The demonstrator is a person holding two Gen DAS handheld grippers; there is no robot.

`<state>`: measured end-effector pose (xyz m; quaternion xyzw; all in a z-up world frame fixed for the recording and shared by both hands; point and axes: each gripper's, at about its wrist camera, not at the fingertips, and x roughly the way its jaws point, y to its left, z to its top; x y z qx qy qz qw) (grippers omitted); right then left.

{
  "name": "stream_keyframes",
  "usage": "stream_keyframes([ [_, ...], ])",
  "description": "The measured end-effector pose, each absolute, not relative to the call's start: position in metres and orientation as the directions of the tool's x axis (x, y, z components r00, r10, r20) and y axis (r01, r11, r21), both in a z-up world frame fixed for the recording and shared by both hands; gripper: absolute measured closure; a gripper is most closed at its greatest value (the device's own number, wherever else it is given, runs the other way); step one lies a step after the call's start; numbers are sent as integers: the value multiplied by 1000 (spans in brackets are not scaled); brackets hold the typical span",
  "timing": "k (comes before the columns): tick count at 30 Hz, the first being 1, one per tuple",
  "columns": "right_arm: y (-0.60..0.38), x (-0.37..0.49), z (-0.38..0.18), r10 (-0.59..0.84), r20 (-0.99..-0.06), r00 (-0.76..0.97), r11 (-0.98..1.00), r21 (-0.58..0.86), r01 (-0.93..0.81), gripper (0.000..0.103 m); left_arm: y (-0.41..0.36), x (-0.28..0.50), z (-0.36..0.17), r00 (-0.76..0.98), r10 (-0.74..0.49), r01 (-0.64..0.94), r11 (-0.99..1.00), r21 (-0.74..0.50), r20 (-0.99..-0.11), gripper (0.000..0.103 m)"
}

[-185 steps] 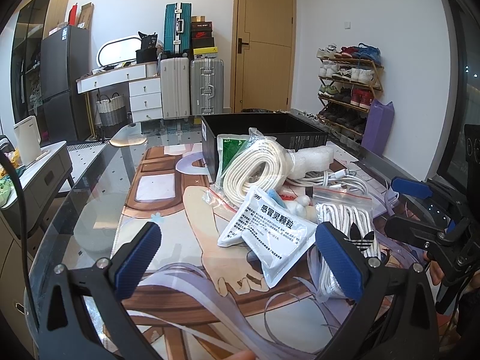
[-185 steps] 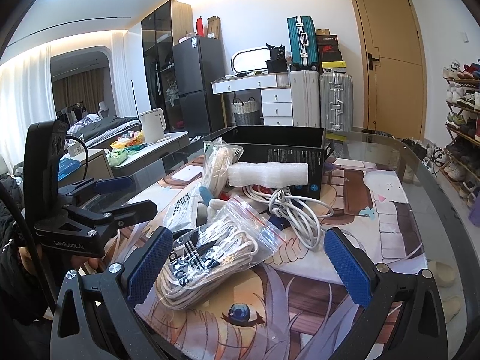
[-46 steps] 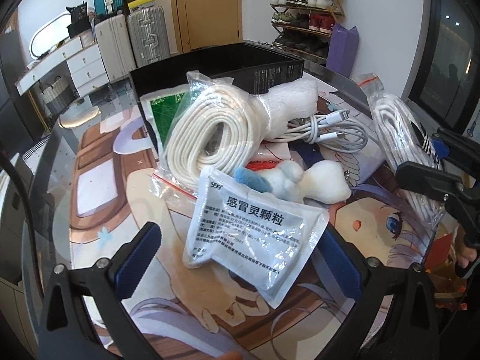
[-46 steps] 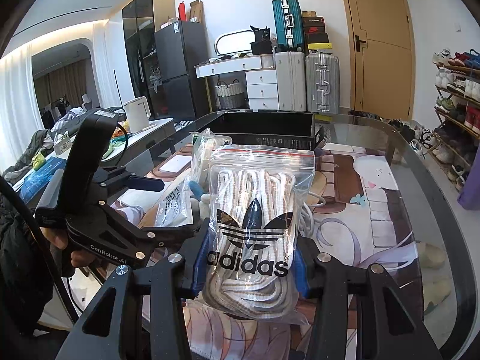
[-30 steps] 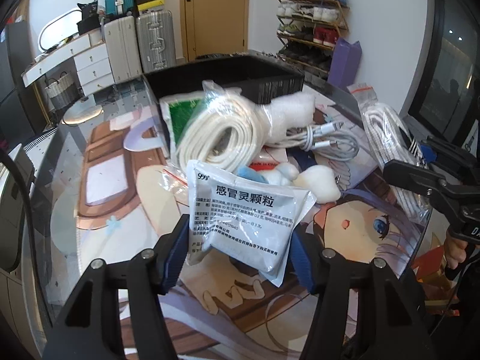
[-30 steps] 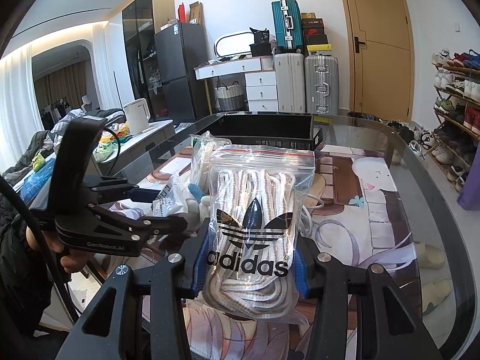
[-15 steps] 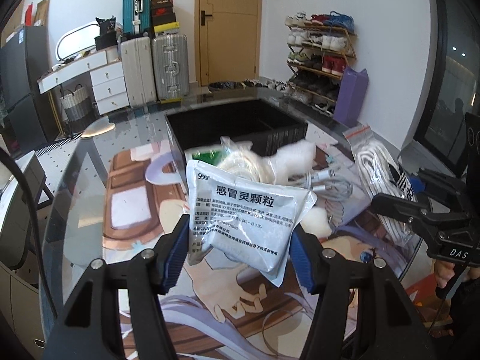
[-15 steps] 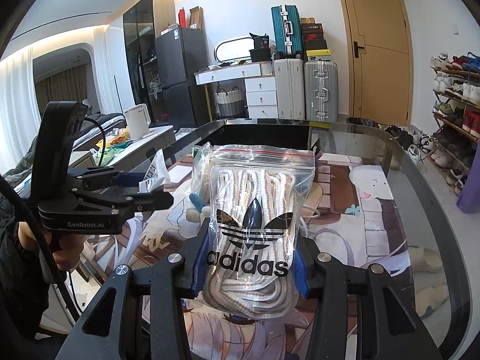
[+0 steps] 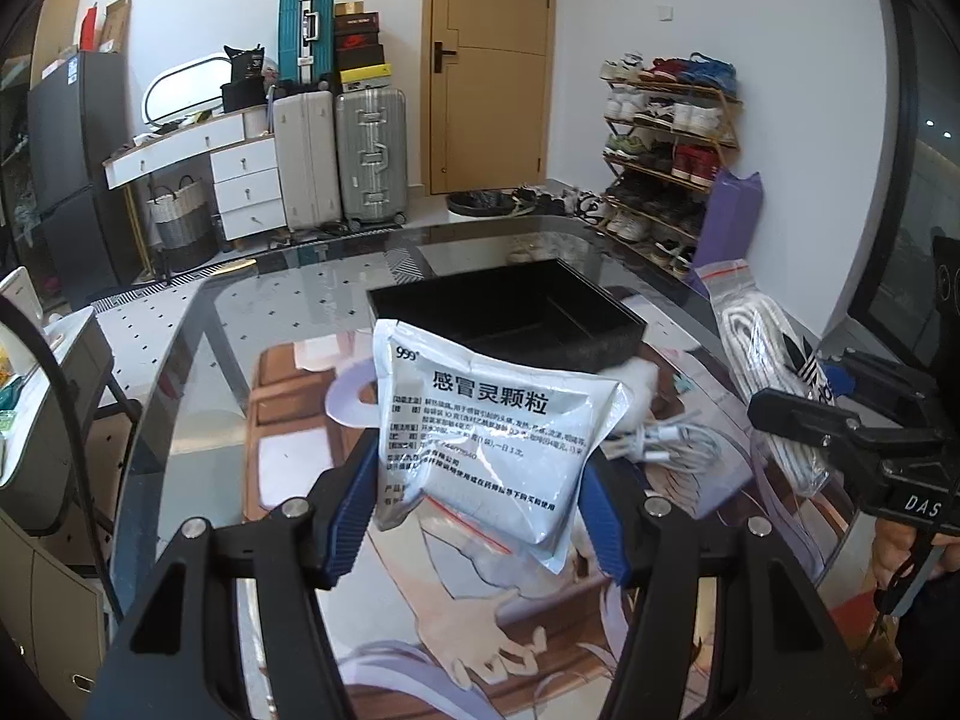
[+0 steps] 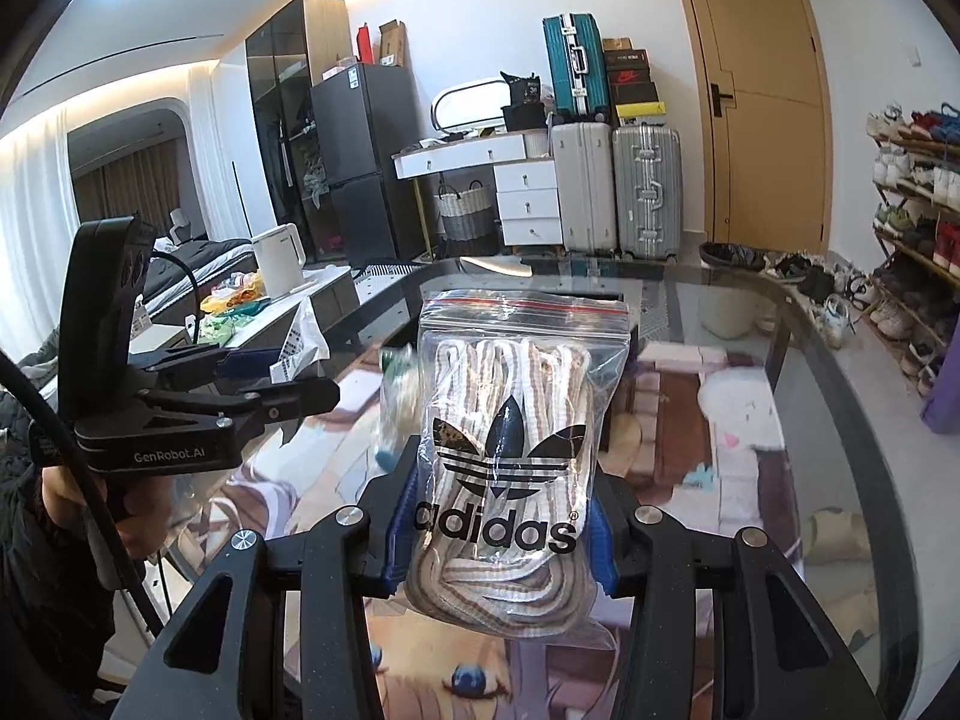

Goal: Organize soft objects
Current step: 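Carry both items over the black box and release them inside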

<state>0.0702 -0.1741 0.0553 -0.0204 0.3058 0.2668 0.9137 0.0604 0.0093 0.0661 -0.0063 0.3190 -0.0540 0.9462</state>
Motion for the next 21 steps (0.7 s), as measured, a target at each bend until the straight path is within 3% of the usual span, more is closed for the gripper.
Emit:
stream_keyframes([
  [21,-162,138,74,494,-577,650,841,129,-525,57,14,108,76,809,-87,63,996,-62,-581,42],
])
